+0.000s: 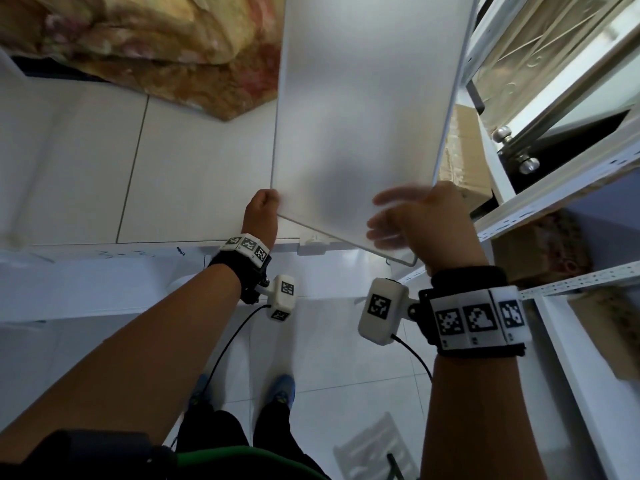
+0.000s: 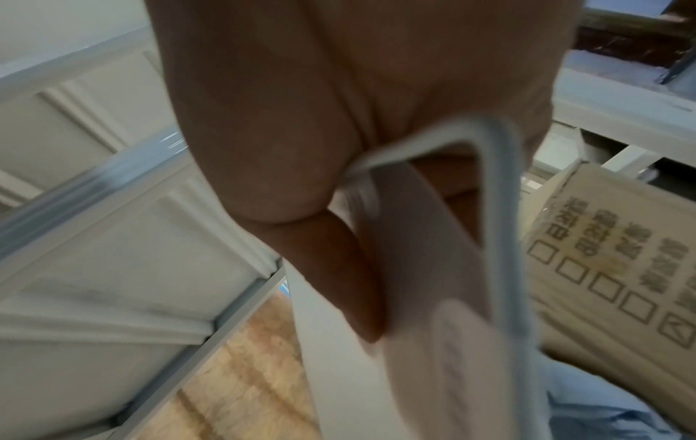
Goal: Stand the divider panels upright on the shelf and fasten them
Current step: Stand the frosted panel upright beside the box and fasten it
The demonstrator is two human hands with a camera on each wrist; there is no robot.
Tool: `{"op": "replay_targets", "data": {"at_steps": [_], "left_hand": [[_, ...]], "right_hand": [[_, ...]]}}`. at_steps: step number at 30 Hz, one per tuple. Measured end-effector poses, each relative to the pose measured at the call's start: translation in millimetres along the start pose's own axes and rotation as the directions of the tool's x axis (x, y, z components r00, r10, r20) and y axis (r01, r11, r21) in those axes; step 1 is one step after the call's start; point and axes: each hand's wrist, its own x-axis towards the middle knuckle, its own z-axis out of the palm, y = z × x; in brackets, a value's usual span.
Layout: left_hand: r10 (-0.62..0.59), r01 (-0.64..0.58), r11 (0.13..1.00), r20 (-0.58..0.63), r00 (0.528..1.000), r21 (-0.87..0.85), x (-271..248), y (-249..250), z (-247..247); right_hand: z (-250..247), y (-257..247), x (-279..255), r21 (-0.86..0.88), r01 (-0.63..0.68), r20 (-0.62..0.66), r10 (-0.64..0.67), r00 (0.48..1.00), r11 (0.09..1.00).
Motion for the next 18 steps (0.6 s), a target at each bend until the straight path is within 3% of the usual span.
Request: {"op": "replay_targets", "data": {"at_steps": [5,7,10,14,16,18], "left_hand": [[-0.038,0.051,0.997,0.190,0.981,-0.062,-7,-1,0],[-0.020,-0.044,0.970,0.259,0.966,0.239,-9,-4,2],[-0.025,-0.236,0.755,0.387,0.922,0.612,-8,-3,6],[-0.104,-0.361,0.521,0.477,0.873,0.773,-1,-3,11],[-0.125,-0.434,0.409,0.521,0.845,0.803,-1,-5,14],[-0.096,-0.503,0.315,0.554,0.827,0.805,3,-7,13]], "right_hand": [[-4,24,8,0.144,0.057,-0.150,-0.035,0.988,0.988],[16,36,15,0.225,0.088,-0.215,-0.039,0.976,0.970],[62,57,31,0.314,0.132,-0.288,-0.038,0.957,0.940],[112,81,53,0.418,0.161,-0.368,0.004,0.930,0.894],[122,95,64,0.319,0.147,-0.397,-0.009,0.918,0.936],[124,108,72,0.101,0.118,-0.406,-0.067,0.911,0.988]]}}
